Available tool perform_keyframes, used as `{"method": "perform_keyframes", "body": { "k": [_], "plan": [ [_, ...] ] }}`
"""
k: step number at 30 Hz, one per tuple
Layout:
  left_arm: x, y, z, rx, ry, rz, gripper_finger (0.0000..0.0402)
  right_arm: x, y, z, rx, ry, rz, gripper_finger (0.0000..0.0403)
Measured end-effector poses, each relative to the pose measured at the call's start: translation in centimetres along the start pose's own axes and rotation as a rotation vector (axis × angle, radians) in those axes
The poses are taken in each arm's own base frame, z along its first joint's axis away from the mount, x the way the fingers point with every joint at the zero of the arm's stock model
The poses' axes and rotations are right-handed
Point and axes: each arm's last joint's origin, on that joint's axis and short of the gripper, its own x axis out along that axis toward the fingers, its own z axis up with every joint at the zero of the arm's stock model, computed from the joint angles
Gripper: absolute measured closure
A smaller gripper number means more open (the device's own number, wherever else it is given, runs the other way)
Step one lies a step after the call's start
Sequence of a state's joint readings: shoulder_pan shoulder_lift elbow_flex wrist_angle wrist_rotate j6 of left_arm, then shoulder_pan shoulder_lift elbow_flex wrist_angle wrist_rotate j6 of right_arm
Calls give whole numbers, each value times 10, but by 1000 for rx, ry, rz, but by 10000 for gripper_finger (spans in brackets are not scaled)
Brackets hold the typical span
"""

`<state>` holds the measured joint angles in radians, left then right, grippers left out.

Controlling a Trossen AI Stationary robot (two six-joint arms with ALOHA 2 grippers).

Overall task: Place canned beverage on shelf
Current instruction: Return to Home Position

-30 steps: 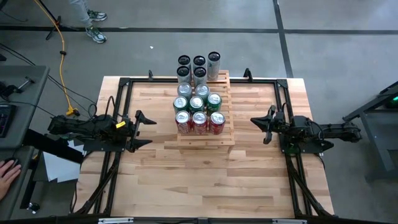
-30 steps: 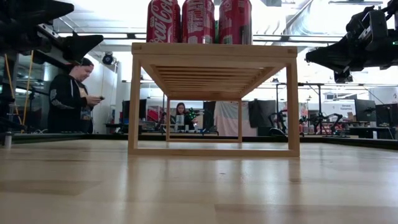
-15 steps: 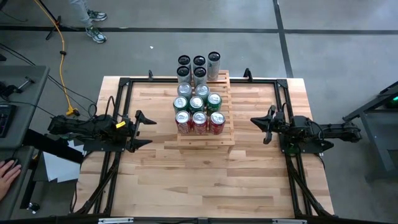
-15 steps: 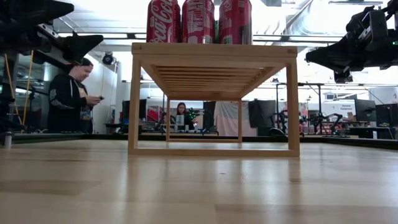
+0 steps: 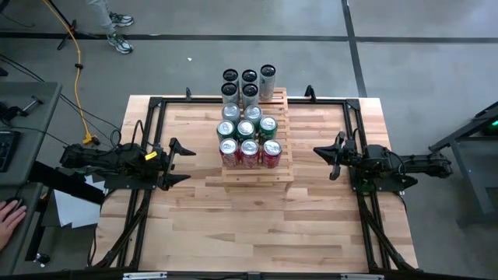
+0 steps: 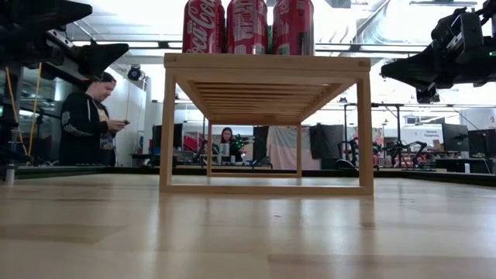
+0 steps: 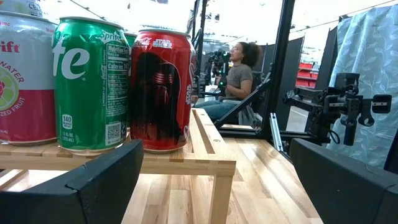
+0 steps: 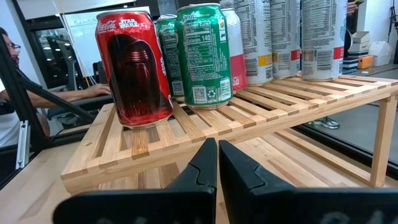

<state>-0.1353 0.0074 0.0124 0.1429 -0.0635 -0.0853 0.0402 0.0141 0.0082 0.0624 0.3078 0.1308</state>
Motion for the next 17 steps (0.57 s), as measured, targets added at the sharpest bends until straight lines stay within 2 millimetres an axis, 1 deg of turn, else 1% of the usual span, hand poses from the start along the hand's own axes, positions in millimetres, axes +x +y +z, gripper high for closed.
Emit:
{"method": "perform_keyframes", "body": {
  "k": [17],
  "plan": [
    [0,0,0,0,0,0,7,0,0,0,0,0,-1,402]
  ]
}}
